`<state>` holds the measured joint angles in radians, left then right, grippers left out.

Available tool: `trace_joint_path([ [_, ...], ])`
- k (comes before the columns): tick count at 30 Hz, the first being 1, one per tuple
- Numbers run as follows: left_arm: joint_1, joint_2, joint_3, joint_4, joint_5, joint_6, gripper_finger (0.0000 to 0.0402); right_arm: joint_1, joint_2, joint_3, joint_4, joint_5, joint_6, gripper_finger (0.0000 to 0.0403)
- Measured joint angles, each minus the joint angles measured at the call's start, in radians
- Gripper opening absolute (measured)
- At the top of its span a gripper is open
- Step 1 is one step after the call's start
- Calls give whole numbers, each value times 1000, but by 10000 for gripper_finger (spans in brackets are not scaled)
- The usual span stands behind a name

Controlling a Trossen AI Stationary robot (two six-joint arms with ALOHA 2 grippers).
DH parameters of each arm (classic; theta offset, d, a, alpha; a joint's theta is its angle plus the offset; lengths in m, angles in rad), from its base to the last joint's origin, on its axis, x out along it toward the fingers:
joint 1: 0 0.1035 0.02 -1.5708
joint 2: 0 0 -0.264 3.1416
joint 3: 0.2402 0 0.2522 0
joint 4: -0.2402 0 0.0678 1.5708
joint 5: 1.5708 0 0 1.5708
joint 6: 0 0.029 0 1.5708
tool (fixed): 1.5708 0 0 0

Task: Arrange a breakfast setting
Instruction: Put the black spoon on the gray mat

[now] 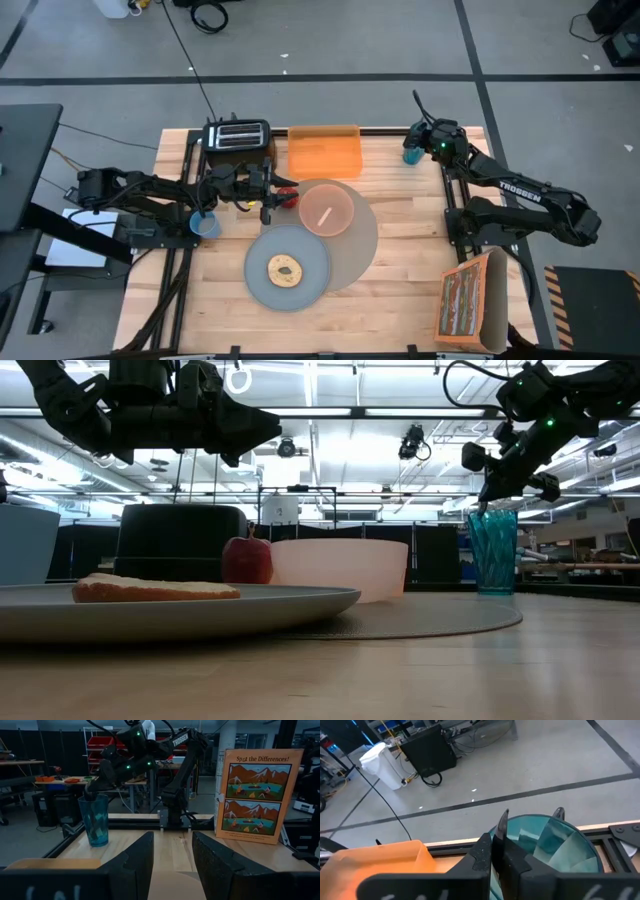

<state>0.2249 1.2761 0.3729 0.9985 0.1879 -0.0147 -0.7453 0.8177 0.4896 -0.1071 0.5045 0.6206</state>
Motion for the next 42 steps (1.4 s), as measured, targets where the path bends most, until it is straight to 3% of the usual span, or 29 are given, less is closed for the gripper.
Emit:
trace_joint_path([
  [10,2,0,0,15,0,-1,142,24,-18,62,-2,1,-85,18],
  [17,2,0,0,35,0,-1,142,33,-19,203,-157,1,-149,17],
  [23,2,0,0,85,-1,68,142,55,-19,386,-396,-3,-28,16],
  [33,0,0,0,106,-1,186,142,130,44,811,-671,20,12,16],
  [38,2,0,0,98,-1,210,142,193,161,983,-863,-99,158,15],
  [42,11,0,0,96,-1,211,142,252,276,1061,-1020,-304,318,15],
])
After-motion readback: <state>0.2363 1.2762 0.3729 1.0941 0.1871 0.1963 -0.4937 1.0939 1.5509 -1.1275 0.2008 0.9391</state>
